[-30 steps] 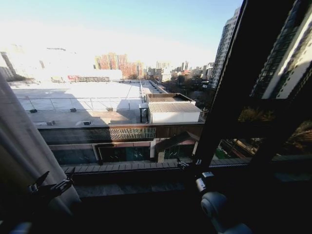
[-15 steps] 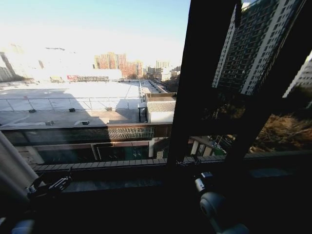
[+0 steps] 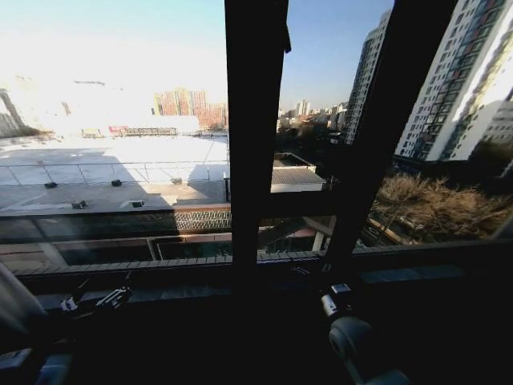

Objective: Open the curtains by pulling them apart, changing their state from closed to fully open.

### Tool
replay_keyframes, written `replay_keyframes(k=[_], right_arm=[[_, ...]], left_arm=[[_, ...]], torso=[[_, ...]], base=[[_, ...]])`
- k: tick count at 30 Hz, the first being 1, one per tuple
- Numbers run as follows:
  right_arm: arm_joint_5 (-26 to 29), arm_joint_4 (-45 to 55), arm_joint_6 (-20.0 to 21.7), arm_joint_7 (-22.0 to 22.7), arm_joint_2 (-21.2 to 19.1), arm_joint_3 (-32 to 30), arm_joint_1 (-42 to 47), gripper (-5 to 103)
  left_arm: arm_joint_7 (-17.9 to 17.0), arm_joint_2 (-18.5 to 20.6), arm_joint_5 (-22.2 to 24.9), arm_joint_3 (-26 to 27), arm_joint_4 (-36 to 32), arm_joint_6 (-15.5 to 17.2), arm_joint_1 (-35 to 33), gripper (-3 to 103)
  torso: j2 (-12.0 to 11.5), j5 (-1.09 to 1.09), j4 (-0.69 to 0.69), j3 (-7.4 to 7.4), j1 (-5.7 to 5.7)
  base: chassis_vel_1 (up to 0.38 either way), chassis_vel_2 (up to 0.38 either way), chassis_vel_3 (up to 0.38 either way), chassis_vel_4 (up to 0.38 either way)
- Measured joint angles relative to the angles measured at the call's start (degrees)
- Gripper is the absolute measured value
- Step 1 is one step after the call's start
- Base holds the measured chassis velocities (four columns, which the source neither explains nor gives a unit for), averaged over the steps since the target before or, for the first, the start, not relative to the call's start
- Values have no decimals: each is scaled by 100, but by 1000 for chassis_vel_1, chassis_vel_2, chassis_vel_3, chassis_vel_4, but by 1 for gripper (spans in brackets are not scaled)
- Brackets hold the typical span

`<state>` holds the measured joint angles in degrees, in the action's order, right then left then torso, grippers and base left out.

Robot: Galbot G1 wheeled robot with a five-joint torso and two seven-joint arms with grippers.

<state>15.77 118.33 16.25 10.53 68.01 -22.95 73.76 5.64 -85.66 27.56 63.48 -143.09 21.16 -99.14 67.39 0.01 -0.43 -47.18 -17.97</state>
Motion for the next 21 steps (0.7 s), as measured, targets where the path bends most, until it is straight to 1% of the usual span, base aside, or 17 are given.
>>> replay_keyframes(k=[4,7,11,13,17,21], right_arm=[[-11,-18,0,0,-2,25,-18,100],[-17,-45,0,0,2,45,-52,100],[-39,-63,2,0,29,58,-51,100],[-68,-66,2,0,46,68,-41,100],[-101,-70,2,1,55,76,-40,100],[-102,-91,4,5,55,73,-74,100]], left_arm=[[7,3,1,20,39,0,3,100],[14,24,4,41,89,1,11,100],[23,31,5,49,135,-13,13,100],[25,34,7,64,166,-34,12,100],[29,45,12,93,201,-69,12,100],[30,65,15,98,223,-78,29,100]], torso=[[-2,-1,-2,-2,-2],[-2,2,0,-1,-2],[-2,1,-1,-1,-2],[-2,-3,-1,-1,-2],[-1,0,0,-1,-2],[-1,-2,-1,-1,-2]], base=[[-235,-426,223,432],[-180,-360,184,377],[-112,-356,135,362],[-86,-375,54,362],[-39,-338,14,338],[19,-366,-5,365]])
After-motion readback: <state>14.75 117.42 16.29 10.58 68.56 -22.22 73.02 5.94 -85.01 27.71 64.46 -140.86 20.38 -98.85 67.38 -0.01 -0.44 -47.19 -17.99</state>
